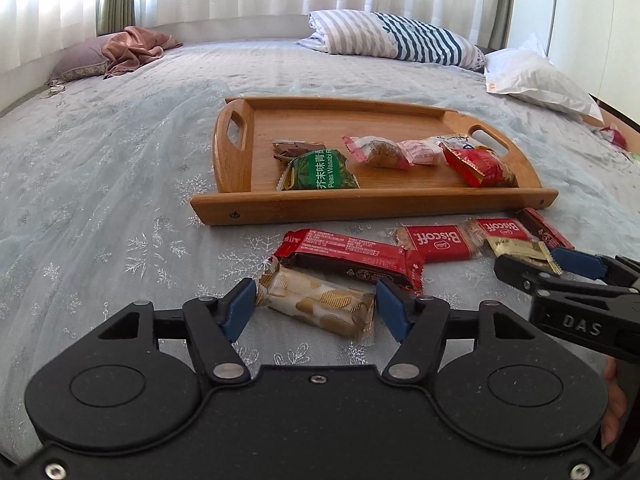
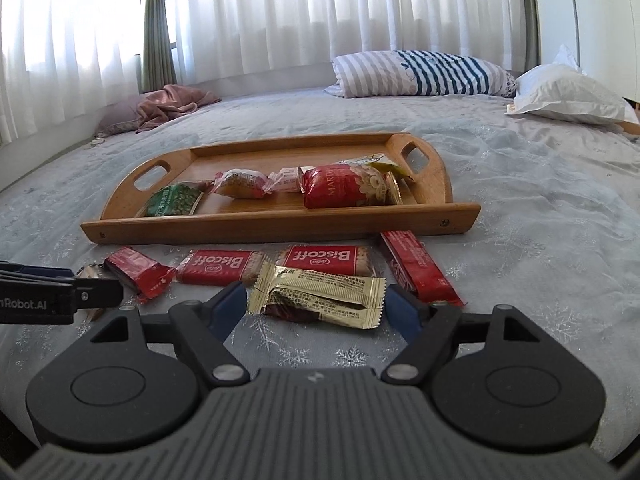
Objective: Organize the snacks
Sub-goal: 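Grasp the cream cookie packet with the left gripper while the right gripper grasps the gold wrapper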
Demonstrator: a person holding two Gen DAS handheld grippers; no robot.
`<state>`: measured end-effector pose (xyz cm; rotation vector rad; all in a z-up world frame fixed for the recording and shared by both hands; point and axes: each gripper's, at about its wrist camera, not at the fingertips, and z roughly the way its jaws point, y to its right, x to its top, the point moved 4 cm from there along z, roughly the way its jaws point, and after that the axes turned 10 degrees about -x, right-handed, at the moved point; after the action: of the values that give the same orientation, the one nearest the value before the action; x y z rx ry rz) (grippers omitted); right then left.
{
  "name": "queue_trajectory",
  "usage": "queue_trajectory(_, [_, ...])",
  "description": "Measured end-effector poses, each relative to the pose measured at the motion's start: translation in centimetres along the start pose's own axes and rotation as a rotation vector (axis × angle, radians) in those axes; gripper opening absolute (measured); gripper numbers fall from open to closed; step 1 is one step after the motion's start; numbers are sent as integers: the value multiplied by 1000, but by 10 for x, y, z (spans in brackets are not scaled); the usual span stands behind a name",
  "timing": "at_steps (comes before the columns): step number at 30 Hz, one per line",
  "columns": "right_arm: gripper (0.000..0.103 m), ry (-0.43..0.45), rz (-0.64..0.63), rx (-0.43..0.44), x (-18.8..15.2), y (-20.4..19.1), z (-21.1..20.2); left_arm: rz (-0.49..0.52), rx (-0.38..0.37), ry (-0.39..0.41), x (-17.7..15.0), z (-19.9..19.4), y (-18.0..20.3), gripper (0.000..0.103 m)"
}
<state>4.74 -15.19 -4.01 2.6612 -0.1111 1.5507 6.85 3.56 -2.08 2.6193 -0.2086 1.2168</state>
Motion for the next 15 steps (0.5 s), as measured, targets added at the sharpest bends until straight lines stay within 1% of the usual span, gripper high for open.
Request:
queue_trajectory(5, [86, 11, 6, -23, 2, -3, 4, 23, 35, 5, -2, -3, 4, 64])
queue_trajectory(8, [88, 18, -4, -24, 3, -6, 5, 21, 37, 7, -4, -3, 5, 70])
queue_trajectory(10, [89, 19, -9, -22, 3, -8, 6, 18, 38, 6, -5, -3, 4, 77])
queue_trajectory(15, [90, 13, -11, -15, 4, -10, 10, 25, 30, 4, -7, -1, 1, 79])
